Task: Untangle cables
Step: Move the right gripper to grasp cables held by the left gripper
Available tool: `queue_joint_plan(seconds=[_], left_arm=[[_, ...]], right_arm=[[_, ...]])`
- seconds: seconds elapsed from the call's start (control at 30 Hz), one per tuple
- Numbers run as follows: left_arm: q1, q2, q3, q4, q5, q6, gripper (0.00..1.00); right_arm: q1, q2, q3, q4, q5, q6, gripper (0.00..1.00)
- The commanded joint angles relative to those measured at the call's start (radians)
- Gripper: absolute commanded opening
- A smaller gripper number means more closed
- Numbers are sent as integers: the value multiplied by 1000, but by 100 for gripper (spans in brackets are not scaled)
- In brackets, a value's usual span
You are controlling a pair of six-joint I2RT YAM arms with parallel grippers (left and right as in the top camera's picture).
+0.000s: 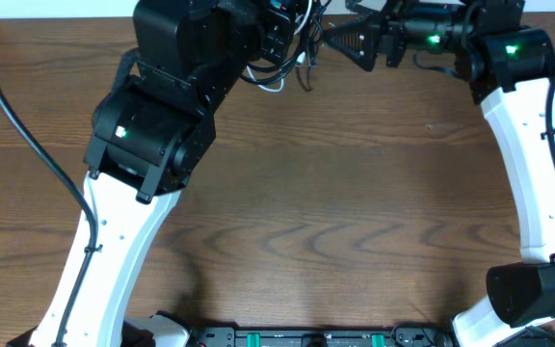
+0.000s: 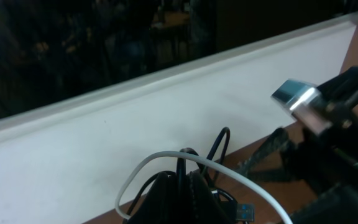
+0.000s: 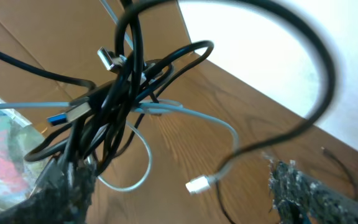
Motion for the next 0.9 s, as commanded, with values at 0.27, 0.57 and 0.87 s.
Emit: queue_joint_plan(seconds=[0.27,0.57,0.87], left_arm=[[0,50,56,-36,-44,32,7],[-3,122,57,39,-40,24,8],[-31,121,125,34,-36,29,7]], right_arm=[[-34,-4,-1,6,-82,69,85],[-14,-6,0,-5,-125,77,68],[79,-5,0,-6,-8,47,50]])
